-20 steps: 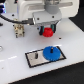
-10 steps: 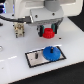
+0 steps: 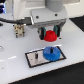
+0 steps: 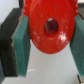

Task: Insert the blue gear onto the right peg, followed by the red gear

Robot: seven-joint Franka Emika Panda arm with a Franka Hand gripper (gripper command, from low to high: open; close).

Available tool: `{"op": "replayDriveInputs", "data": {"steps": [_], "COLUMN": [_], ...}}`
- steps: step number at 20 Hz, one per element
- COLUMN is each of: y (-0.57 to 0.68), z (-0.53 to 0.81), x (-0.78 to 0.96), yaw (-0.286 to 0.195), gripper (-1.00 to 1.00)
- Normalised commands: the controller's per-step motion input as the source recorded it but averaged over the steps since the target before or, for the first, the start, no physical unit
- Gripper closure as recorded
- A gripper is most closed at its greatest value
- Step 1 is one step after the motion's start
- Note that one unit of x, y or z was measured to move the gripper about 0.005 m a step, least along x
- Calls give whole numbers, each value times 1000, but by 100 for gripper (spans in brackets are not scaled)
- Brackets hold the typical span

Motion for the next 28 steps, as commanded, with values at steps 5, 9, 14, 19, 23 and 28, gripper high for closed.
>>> {"op": "replayDriveInputs", "data": {"steps": [5, 9, 14, 19, 23, 28], "y": [-20, -12, -1, 22, 41, 91], "z": [34, -6, -18, -118, -88, 248], "x": [503, 440, 385, 237, 44, 21], "yaw": [0, 0, 0, 0, 0, 0], "gripper": [100, 100, 100, 100, 100, 100]}}
